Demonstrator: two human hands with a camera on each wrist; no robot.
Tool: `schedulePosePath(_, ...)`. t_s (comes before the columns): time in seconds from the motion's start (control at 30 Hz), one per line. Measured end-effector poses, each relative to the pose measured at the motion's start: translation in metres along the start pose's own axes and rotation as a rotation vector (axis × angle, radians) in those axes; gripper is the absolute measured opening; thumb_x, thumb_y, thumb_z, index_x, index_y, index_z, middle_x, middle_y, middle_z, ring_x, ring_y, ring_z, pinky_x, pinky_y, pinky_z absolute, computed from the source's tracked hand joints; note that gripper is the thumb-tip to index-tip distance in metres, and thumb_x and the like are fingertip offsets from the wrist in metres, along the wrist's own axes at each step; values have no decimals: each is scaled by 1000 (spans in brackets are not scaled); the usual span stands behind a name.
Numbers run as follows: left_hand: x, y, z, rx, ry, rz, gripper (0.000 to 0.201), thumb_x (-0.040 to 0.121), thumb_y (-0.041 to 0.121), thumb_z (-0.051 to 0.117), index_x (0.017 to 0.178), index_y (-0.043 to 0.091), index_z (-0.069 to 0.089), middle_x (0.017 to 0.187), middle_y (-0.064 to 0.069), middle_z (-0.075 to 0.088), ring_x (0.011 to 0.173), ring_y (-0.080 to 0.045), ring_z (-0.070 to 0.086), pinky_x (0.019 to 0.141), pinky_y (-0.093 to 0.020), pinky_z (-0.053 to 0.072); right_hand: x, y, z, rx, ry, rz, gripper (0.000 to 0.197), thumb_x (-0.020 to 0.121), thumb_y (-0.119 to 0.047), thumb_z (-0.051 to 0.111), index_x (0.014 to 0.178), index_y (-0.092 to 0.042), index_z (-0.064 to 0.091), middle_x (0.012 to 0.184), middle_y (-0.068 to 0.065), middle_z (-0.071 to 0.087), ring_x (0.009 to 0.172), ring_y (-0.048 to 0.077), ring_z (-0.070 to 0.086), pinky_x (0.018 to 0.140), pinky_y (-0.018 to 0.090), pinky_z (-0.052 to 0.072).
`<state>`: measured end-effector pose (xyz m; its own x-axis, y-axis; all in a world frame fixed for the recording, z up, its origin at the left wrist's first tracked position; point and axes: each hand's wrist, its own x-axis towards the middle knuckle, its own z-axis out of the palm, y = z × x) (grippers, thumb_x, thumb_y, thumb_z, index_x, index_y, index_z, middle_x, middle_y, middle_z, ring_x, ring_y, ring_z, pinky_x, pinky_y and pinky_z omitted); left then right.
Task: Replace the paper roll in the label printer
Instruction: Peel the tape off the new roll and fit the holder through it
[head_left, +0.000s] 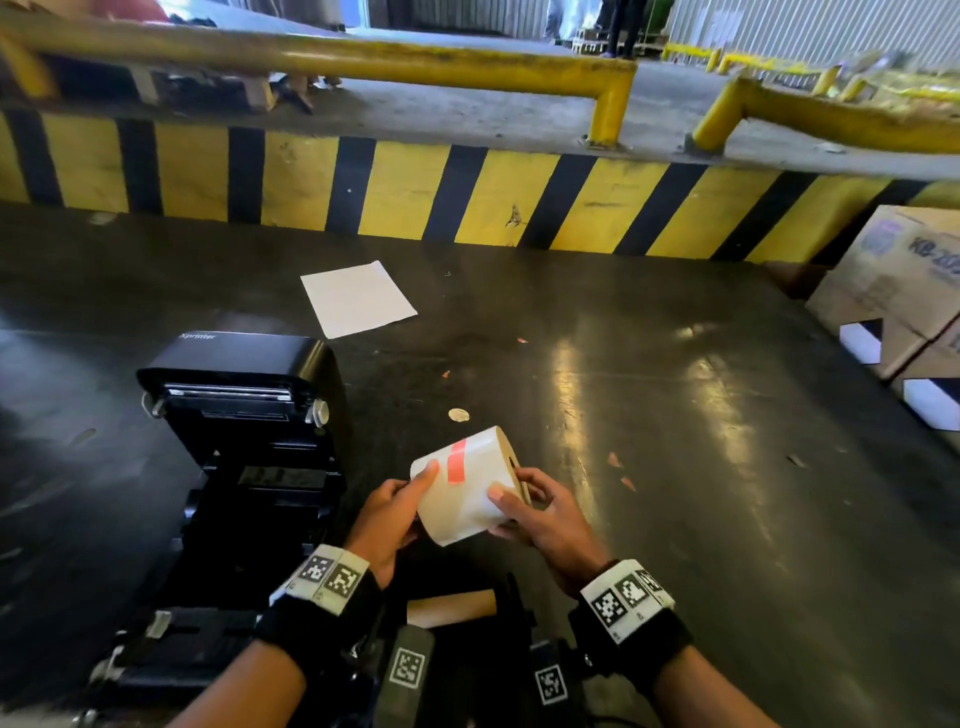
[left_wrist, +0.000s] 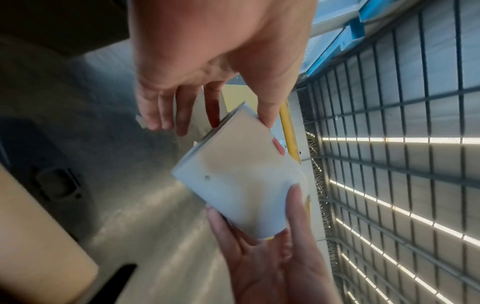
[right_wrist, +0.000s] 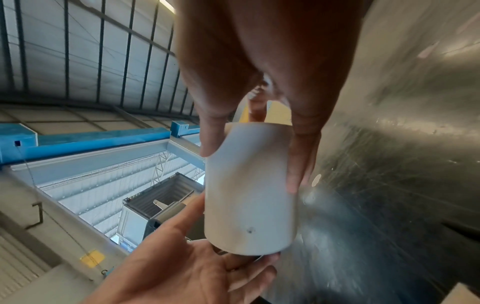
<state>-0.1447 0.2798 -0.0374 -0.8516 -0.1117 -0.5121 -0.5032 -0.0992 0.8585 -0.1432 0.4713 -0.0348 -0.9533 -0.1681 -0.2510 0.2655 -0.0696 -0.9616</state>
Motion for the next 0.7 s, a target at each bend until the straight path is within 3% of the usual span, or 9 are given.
schedulePosePath(0.07,-10,3,7,-36,-67,-12,58,72,57,65,110,14,60,111,-12,67,102,-28,62,83,-41,51,-8,2,-3,44,12,-21,55,61,-39,81,106,-13,62,118,16,62,105,28,65,84,47,57)
schedulePosePath(0.13,-19,3,13,-77,-119,-43,47,78,55,59,109,20,61,113,-12,65,105,-31,59,89,-43,47,-17,4,-5,99,8,-31,55,61,-37,80,106,-11,61,117,16,63,104,28,65,84,47,57)
schedulePosePath(0.27,-32,2,26,-185,-261,-115,61,74,65,53,123,27,53,121,-15,62,111,-35,55,99,-57,38,-37,4,-9,162,10,-54,49,67,-29,76,109,-10,60,116,14,63,105,27,65,84,44,57)
schedulePosePath(0.33,-38,1,33,-270,-307,-113,56,80,60,52,123,24,53,119,-17,64,110,-36,58,95,-58,42,-43,5,-10,165,20,-67,49,67,-29,75,108,-8,59,117,16,62,106,28,65,82,42,58)
schedulePosePath(0.4,-44,3,38,-347,-268,-98,47,84,48,56,122,21,53,117,-17,64,107,-35,60,90,-56,47,-48,3,-11,130,12,-66,48,69,-30,73,109,-8,58,117,17,62,107,28,63,82,38,58)
schedulePosePath(0.5,-51,7,42,-291,-174,-16,38,83,41,61,112,17,59,108,-13,68,100,-31,63,88,-51,49,-52,-8,-16,-134,92,-145,43,76,-31,72,114,-15,58,118,8,61,112,25,58,87,30,51)
schedulePosePath(0.57,-51,8,42,-222,-123,65,41,81,39,64,112,12,61,103,-11,70,94,-27,65,82,-44,51,-51,-17,-21,-352,229,-274,48,80,-31,70,123,-19,54,127,1,55,120,20,50,96,22,38)
schedulePosePath(0.63,-52,10,39,-188,-102,134,43,81,38,66,114,11,61,103,-11,71,94,-26,66,79,-41,52,-50,-28,-18,-575,268,-396,50,83,-34,65,130,-22,51,140,2,46,131,16,39,101,13,22)
schedulePosePath(0.7,-56,11,37,-174,-116,182,41,82,34,65,115,10,61,104,-13,71,94,-26,67,79,-42,55,-48,-36,-11,-715,227,-455,46,87,-34,61,130,-22,52,147,6,39,135,18,33,104,22,21)
